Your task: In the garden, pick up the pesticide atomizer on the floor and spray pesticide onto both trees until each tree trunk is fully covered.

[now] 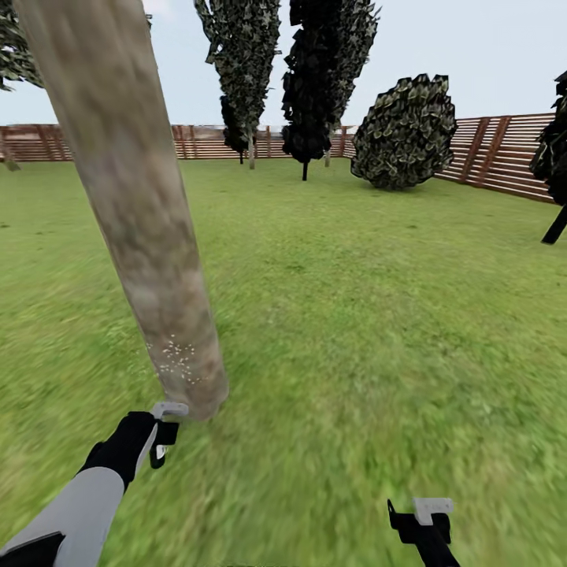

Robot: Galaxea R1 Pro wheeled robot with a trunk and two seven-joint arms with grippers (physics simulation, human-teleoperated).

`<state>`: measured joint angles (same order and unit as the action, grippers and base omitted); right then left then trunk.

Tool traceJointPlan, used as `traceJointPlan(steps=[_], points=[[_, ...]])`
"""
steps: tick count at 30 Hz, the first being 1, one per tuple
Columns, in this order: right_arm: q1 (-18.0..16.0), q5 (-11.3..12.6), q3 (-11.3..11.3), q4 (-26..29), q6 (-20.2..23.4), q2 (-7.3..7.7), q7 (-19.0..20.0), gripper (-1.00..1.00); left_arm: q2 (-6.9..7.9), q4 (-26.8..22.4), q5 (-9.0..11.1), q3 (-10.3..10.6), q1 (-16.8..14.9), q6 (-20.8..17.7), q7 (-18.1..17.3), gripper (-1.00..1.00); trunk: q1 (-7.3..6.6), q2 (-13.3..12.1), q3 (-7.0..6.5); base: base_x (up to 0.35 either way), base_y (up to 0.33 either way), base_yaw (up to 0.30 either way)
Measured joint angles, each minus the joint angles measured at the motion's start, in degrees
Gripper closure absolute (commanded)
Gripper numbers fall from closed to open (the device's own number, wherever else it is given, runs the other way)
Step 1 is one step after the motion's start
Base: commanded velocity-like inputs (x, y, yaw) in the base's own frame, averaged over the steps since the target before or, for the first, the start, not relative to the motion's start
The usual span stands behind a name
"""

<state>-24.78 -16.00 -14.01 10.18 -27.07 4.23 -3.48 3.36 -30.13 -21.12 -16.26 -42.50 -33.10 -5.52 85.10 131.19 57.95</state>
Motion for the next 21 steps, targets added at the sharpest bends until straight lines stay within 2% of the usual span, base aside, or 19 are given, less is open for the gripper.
traceJointPlan(steps=[4,8,14,21], points=[[0.0,0.0,0.0,0.0,0.0,0.0,0.0,-1.0,-0.97,0.1,0.3,-0.1,0.0,0.0,0.1,1.0,0.0,0.0,0.0,0.019,-0.025,0.277],[0.0,0.0,0.0,0.0,0.0,0.0,0.1,-1.0,-2.41,-0.1,0.3,-0.1,0.0,0.0,0.3,1.0,-0.02,0.0,0.0,0.136,-0.188,0.264],[0.0,-0.1,0.0,0.0,0.0,0.01,0.1,-1.0,-3.12,-0.2,0.1,-0.1,0.0,0.1,0.4,1.0,-0.02,0.0,0.0,0.153,-0.231,0.034],[0.0,-0.1,0.0,-0.1,0.0,0.01,0.1,-1.0,-3.3,-0.2,0.1,-0.1,0.0,0.1,0.5,1.0,0.0,0.0,0.0,0.02,-0.272,0.0]])
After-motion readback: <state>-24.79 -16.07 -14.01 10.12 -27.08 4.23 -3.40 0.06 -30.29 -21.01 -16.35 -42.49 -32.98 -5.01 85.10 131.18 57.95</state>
